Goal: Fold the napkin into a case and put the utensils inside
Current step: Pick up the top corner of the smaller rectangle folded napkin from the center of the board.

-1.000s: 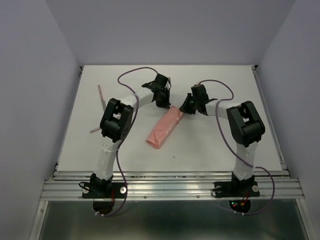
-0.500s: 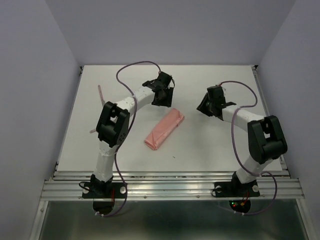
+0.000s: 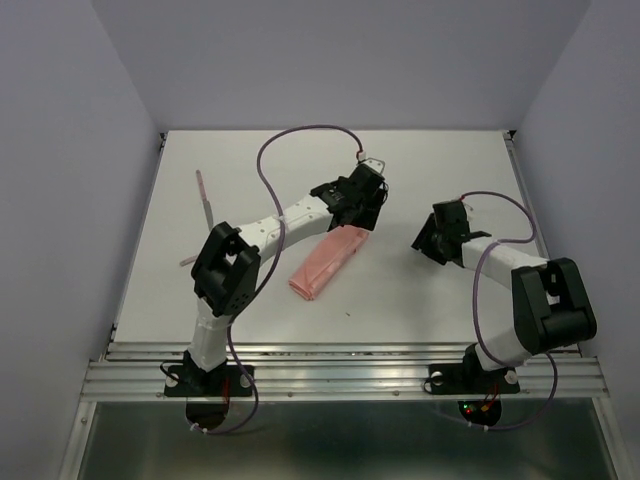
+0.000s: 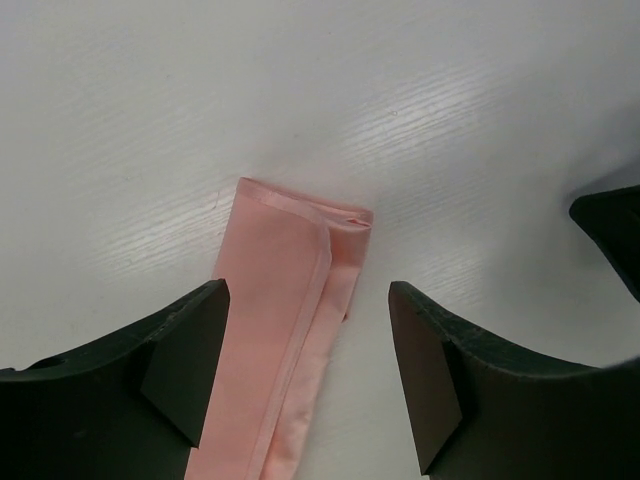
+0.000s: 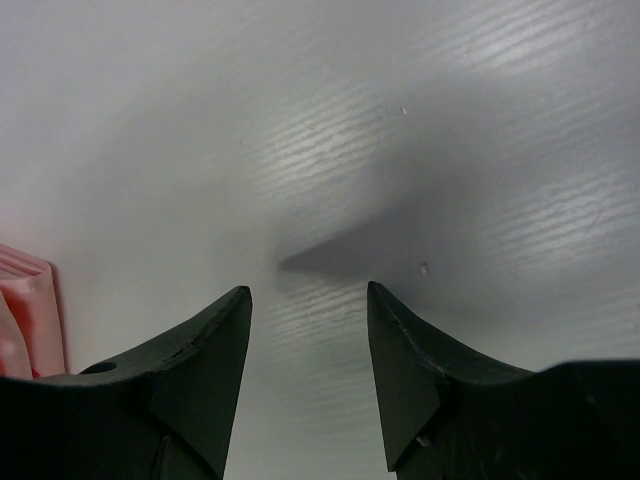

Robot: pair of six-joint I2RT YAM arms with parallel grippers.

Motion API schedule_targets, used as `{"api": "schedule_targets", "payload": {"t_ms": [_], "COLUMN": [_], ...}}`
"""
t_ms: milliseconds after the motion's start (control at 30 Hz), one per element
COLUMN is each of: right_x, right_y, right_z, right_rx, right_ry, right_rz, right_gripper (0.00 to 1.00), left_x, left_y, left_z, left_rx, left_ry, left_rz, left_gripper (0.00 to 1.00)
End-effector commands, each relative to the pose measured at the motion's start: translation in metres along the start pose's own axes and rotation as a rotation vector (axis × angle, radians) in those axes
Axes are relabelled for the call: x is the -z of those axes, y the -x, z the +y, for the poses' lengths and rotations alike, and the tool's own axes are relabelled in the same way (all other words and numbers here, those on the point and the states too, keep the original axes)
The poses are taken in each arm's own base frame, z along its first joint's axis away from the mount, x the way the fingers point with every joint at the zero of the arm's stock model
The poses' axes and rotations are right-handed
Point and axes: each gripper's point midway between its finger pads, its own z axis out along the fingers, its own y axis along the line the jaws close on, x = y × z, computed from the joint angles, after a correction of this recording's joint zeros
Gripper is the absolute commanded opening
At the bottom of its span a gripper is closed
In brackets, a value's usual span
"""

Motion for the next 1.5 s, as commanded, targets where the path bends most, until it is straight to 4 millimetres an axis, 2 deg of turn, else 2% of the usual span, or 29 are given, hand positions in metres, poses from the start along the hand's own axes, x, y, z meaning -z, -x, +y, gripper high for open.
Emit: {"api": "schedule_targets", "payload": {"t_ms": [0, 133, 200, 633, 767, 900, 1000, 1233, 1467], "right_x": [0.014, 0.019, 0.021, 0.022, 0.023, 0.024, 0.023, 0.023, 0.024], "right_y": [0.007, 0.015, 0.017, 0.013, 0.013, 0.011, 0.010, 0.008, 0.010], "right_z": [0.004, 0.003, 0.004, -0.001, 0.000, -0.001, -0.002, -0.003, -0.001], "right_rx": [0.003, 0.002, 0.007, 0.013, 0.014, 0.017, 0.019, 0.021, 0.022], "right_ry": [0.034, 0.033, 0.036, 0.027, 0.031, 0.031, 0.028, 0.027, 0.033], "right_rz": [-0.040, -0.057, -0.061, -0.055, -0.055, -0.051, -0.049, -0.044, -0.046], "right_gripper": [0.56, 0.56, 0.56, 0.56, 0.56, 0.57, 0.57, 0.56, 0.56], "left_x": [-0.020, -0.031, -0.034, -0.049, -0.052, -0.054, -0.055, -0.057, -0.059], "left_y": [-0.004, -0.013, -0.017, -0.035, -0.038, -0.039, -0.041, -0.038, -0.042], "left_z": [-0.001, -0.007, -0.009, -0.026, -0.028, -0.029, -0.031, -0.026, -0.026], "left_rx": [-0.062, -0.084, -0.088, -0.123, -0.135, -0.138, -0.138, -0.142, -0.145], "left_ry": [0.055, 0.069, 0.066, 0.027, 0.030, 0.026, 0.015, 0.050, 0.051], "left_rz": [-0.019, -0.005, 0.002, 0.044, 0.049, 0.052, 0.056, 0.050, 0.063], "left_gripper": [0.70, 0.59, 0.58, 0.58, 0.64, 0.64, 0.61, 0.43, 0.29]}}
